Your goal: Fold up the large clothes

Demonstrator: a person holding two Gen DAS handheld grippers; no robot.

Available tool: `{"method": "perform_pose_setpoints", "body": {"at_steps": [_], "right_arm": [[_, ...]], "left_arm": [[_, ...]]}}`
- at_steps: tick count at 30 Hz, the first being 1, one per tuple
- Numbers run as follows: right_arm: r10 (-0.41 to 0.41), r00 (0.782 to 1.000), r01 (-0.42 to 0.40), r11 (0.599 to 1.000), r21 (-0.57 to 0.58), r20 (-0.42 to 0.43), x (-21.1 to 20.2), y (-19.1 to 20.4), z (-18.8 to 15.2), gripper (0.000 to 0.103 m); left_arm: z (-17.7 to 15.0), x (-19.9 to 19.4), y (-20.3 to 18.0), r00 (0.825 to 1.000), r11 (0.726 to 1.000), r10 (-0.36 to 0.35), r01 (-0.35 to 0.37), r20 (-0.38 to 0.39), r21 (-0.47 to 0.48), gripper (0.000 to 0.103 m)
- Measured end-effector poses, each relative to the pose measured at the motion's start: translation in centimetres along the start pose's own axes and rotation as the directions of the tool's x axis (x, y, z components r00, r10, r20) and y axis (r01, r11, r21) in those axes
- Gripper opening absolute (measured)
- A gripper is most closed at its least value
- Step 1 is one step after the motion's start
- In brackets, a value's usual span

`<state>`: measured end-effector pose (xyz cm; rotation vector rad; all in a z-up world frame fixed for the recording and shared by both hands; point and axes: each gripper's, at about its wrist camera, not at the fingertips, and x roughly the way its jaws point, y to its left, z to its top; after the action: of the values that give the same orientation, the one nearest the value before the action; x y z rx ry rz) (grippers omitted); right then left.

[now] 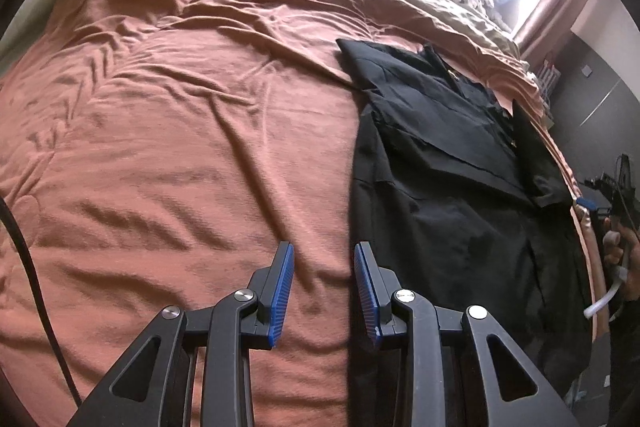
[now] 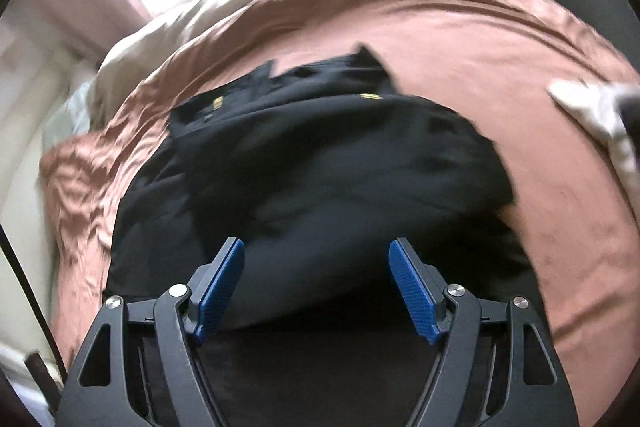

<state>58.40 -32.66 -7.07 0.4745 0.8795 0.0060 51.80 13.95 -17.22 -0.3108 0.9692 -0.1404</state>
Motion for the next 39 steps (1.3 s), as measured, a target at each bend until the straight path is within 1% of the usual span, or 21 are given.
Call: {"method": "perform_pose_setpoints", "body": {"at_steps": [3, 9, 10, 11, 14, 16, 18, 19, 20, 21, 23, 25, 26, 27, 31, 35, 39], "right_arm": [[0.000, 1.000, 0.000, 0.998, 0.063, -0.002, 0.0, -2.4, -0.5, 0.073], [0.016, 1.000, -0.012, 0.990, 0.143, -0.024, 2.1, -4.4, -0.5, 0.073], [0.019, 1.000, -0.015, 0.988, 0.151, -0.023, 2.5, -4.5, -0.3, 0.071], [0.016, 1.000, -0.013, 0.987, 0.158, -0.015, 2.7, -4.4, 0.0, 0.056], [-0.009, 1.000, 0.006, 0.987, 0.158, 0.013, 2.6, -4.1, 0.5, 0.026], [-0.061, 0.996, 0.053, 0.992, 0.116, 0.061, 1.7, -3.2, 0.6, 0.019], [-0.126, 0.986, 0.122, 0.992, 0.042, 0.107, 0.4, -1.0, 0.7, 0.017], [-0.132, 0.984, 0.130, 0.991, 0.025, 0.119, 0.0, -0.2, 0.6, 0.014], [-0.128, 0.983, 0.129, 0.992, 0.005, 0.135, -0.5, 0.7, 0.5, 0.006], [-0.110, 0.982, 0.115, 0.993, -0.022, 0.152, -1.1, 1.9, 0.5, 0.005], [-0.109, 0.976, 0.124, 0.990, -0.071, 0.188, -2.2, 4.3, 0.3, 0.004], [-0.065, 0.972, 0.096, 0.986, -0.133, 0.224, -3.5, 7.6, 0.1, 0.003], [-0.050, 0.972, 0.087, 0.984, -0.156, 0.231, -3.9, 8.6, -0.2, 0.003], [-0.032, 0.970, 0.080, 0.978, -0.194, 0.239, -4.4, 10.5, -0.5, 0.003], [0.030, 0.968, 0.052, 0.947, -0.317, 0.249, -5.4, 16.5, -2.0, 0.002], [0.084, 0.969, 0.020, 0.910, -0.415, 0.230, -5.3, 22.0, -4.2, 0.002], [0.101, 0.974, 0.018, 0.857, -0.514, 0.203, -3.9, 27.4, -7.6, 0.002]], "left_arm": [[0.2, 0.7, -0.6, 1.000, 1.000, -0.002, 0.002, -0.007, 0.006, 0.034], [0.3, 1.8, -1.2, 1.000, 1.000, 0.004, -0.003, -0.025, 0.023, 0.034], [0.2, 2.0, -1.2, 1.000, 1.000, 0.007, -0.006, -0.028, 0.024, 0.034], [0.2, 2.1, -1.1, 0.999, 1.000, 0.010, -0.009, -0.031, 0.025, 0.034], [0.0, 2.2, -0.6, 0.999, 1.000, 0.016, -0.016, -0.034, 0.018, 0.034], [-0.1, 2.2, -0.3, 0.999, 1.000, 0.016, -0.016, -0.033, 0.010, 0.034], [-0.2, 2.1, 0.1, 0.999, 1.000, 0.013, -0.013, -0.030, 0.001, 0.034], [-0.2, 2.0, 0.2, 1.000, 1.000, 0.010, -0.010, -0.028, -0.003, 0.034], [-0.3, 1.8, 0.4, 1.000, 1.000, 0.004, -0.004, -0.024, -0.008, 0.034], [-0.4, 1.6, 0.4, 1.000, 1.000, 0.001, -0.001, -0.021, -0.009, 0.034], [-0.5, 1.2, 0.6, 1.000, 1.000, -0.006, 0.006, -0.013, -0.011, 0.034], [-0.6, 0.6, 1.0, 1.000, 1.000, -0.011, 0.011, -0.003, -0.013, 0.034], [-0.6, 0.3, 1.2, 1.000, 1.000, -0.012, 0.012, 0.001, -0.017, 0.034], [-0.7, 0.0, 1.4, 1.000, 1.000, -0.013, 0.013, 0.007, -0.021, 0.034], [-0.9, -1.6, 3.2, 1.000, 0.999, -0.008, 0.010, 0.030, -0.050, 0.034], [-1.1, -3.3, 5.4, 0.999, 0.997, 0.007, -0.003, 0.052, -0.076, 0.034], [-1.6, -4.8, 7.5, 0.997, 0.994, 0.027, -0.020, 0.068, -0.105, 0.034]]}}
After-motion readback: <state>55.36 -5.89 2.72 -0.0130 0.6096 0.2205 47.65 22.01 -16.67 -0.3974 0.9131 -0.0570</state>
